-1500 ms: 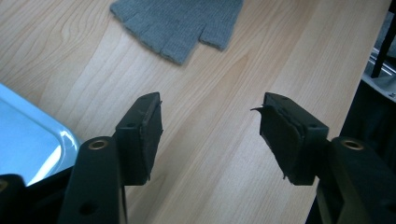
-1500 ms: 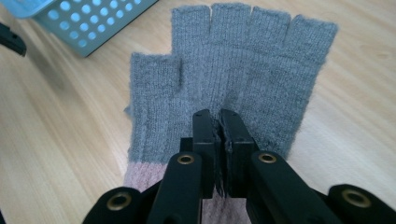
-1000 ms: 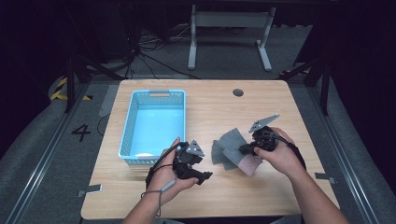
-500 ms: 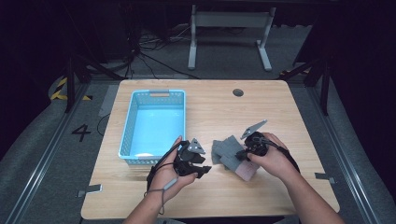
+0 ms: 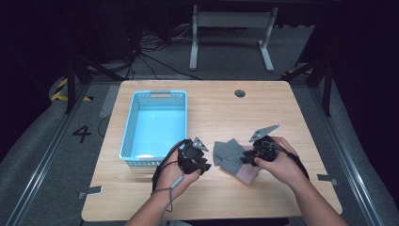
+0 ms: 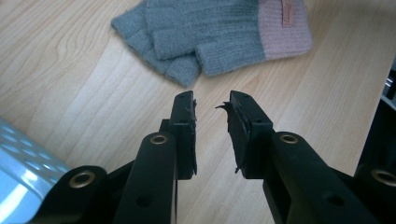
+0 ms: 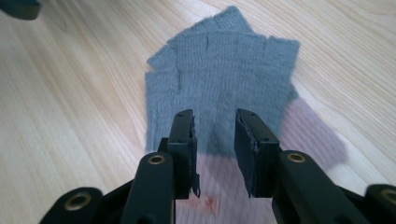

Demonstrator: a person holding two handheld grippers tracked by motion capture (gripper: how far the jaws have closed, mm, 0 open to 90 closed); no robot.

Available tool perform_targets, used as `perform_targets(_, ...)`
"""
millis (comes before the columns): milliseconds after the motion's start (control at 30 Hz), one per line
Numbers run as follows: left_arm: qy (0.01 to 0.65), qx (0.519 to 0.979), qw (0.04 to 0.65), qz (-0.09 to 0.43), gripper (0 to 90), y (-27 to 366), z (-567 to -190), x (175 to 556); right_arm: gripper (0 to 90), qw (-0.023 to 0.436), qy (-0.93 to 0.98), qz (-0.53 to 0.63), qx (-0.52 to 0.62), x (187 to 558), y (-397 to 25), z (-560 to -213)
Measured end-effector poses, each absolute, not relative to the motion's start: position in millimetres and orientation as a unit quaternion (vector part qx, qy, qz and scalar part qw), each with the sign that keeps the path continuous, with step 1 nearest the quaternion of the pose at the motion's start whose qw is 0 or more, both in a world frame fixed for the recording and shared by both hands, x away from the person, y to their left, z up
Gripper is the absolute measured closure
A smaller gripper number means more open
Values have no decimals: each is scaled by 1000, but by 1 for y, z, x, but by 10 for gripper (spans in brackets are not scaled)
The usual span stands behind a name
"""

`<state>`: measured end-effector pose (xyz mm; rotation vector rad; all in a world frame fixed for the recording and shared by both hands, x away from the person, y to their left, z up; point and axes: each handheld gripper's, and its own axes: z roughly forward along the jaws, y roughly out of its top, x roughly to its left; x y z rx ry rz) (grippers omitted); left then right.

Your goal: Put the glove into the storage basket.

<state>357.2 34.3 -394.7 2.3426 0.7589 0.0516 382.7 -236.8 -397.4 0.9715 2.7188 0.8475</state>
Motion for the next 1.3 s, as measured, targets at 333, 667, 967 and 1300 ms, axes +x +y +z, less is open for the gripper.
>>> perform_targets(333,294,896,330,39,652,19,-398,369,663,81,894,263,354,362,-274,-393)
perform_targets(667,289,890,349,56,576,12,-413,384,662,74,891,235,381,359,-293,-403)
perform_targets(967,298,892,338,43,571,8,-422,393,663,52,904,200,375,358,-293,-414)
perform_targets(1300,301,899,314,42,568,-2,-435,402,677,41,909,197,364,362,-287,-425)
